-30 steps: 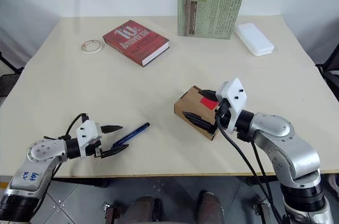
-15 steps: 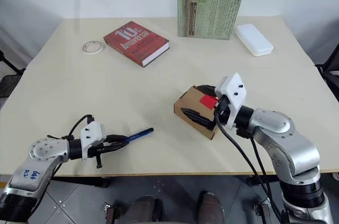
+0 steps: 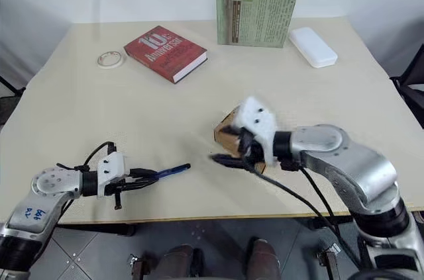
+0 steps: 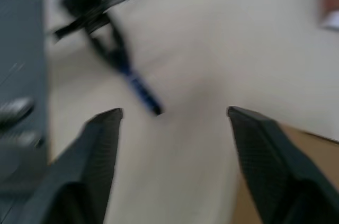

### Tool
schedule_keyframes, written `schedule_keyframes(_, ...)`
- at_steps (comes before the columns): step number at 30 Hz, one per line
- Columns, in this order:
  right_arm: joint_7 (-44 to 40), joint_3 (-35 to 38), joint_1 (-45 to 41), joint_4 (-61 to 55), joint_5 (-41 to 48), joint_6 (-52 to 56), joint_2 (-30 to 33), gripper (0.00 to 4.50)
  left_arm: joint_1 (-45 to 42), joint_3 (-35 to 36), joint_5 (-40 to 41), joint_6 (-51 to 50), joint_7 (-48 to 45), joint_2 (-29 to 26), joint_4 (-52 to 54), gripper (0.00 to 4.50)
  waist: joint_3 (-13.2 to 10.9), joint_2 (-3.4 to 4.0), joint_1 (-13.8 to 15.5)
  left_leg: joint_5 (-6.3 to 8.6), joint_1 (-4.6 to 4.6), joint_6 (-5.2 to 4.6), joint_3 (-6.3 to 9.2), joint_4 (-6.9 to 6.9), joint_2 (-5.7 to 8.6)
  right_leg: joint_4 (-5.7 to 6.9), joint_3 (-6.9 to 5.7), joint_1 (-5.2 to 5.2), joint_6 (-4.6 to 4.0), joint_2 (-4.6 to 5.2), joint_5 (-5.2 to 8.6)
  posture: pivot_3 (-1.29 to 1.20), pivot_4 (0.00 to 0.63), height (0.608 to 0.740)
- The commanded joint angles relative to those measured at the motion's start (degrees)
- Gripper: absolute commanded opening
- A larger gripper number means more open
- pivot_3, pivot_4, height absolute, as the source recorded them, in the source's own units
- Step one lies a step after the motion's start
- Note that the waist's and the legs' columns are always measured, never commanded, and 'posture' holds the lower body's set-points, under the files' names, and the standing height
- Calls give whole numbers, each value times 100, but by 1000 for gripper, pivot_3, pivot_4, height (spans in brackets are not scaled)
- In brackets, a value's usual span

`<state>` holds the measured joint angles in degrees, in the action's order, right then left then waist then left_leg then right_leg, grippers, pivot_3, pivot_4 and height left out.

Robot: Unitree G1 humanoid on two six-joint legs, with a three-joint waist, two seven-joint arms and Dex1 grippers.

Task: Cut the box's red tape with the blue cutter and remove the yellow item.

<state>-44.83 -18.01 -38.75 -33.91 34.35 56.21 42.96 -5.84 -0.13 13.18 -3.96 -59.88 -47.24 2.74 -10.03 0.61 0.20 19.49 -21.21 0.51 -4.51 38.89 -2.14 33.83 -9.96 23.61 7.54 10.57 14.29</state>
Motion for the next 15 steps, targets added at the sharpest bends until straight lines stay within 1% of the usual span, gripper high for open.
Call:
schedule_keyframes(1,-256,-829,-321,331,-799,-577,-108,1863,62,-284,-315,-30,-95,-38,-268,394,0,0,-17,0,-3,0,0,0,1,-1,0,1,0,0,0,0,150,740)
schedule_keyframes(3,-445,-1371,-544,752,-1339,-1089,-299,1156,1,-346,-354,37,-167,-75,-291,394,0,0,-24,3,-1,-1,-7,2,2,0,3,1,1,1,-1,0,150,740)
schedule_keyframes(6,-562,-1737,-820,1513,-1815,-1667,-848,33,-31,-394,-341,23,-238,-95,-277,394,0,0,-35,2,-1,-1,-13,5,3,0,7,2,2,1,-1,0,150,740)
schedule_keyframes(9,-693,-1895,-973,2099,-2198,-2107,-1242,12,-37,-422,-354,19,-291,-105,-248,394,0,0,-23,1,1,0,-16,5,2,6,8,5,2,-1,-1,0,150,740)
schedule_keyframes(15,-1119,-2132,-1041,2902,-2697,-2666,-1689,12,-71,-439,-364,-15,-277,-93,-207,394,0,-1,-28,4,1,-1,-20,8,3,3,11,4,4,-1,-2,0,150,740)
